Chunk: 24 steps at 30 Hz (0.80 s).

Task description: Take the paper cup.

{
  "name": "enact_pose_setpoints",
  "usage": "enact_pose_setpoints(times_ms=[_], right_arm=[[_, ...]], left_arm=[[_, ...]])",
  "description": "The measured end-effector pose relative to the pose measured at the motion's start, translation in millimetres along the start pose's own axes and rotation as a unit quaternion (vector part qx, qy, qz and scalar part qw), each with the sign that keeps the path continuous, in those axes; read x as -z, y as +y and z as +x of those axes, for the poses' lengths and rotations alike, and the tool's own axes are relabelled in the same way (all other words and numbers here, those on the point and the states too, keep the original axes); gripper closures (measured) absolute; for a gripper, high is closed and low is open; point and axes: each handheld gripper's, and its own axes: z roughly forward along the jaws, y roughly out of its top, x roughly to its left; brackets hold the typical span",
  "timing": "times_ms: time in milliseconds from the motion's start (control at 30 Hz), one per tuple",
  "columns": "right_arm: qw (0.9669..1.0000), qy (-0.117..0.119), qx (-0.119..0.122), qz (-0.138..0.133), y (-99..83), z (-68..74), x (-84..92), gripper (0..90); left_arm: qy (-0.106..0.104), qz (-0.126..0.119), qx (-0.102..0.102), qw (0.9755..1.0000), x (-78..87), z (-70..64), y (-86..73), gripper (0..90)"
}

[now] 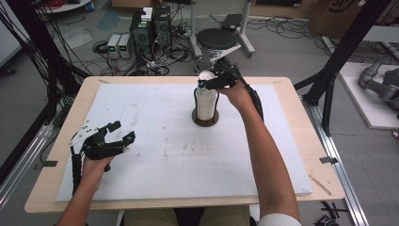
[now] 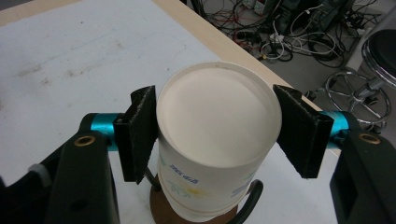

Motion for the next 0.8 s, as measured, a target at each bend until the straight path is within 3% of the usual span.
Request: enact_pose_setpoints(times_ms=[800], right_arm=[[0.9999, 0.000, 0.003, -0.012, 6.5, -1.6, 9.2, 35.3]], left_arm=[[-0.002, -0.001, 0.000, 1.0000, 0.3, -0.1, 0.1, 16.6]])
